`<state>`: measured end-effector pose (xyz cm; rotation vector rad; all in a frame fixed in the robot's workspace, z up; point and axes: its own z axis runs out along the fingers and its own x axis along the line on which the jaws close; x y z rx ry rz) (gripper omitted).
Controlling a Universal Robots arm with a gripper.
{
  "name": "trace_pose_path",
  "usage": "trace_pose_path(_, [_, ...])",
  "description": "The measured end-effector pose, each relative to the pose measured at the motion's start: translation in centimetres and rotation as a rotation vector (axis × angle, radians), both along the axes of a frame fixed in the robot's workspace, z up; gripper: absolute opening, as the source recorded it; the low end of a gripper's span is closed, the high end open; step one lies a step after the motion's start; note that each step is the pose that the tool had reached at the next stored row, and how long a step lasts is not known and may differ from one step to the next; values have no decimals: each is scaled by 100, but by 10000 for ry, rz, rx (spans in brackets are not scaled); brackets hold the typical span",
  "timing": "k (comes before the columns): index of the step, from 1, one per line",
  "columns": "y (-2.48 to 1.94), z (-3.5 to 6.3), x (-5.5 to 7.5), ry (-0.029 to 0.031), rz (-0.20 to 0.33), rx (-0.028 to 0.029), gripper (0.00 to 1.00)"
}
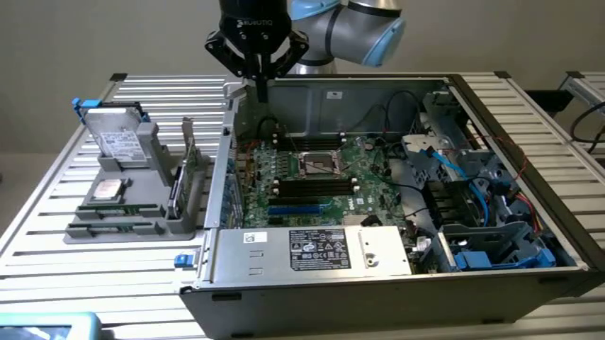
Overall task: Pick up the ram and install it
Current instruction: 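Reach for the ram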
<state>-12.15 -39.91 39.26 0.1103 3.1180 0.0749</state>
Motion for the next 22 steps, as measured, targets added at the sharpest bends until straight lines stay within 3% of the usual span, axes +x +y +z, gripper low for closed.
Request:
trace_pose_path(7, [-107, -6, -100, 1, -1, 0, 11])
trace_pose_path(22, [-204, -25, -775, 0, -1, 40, 11])
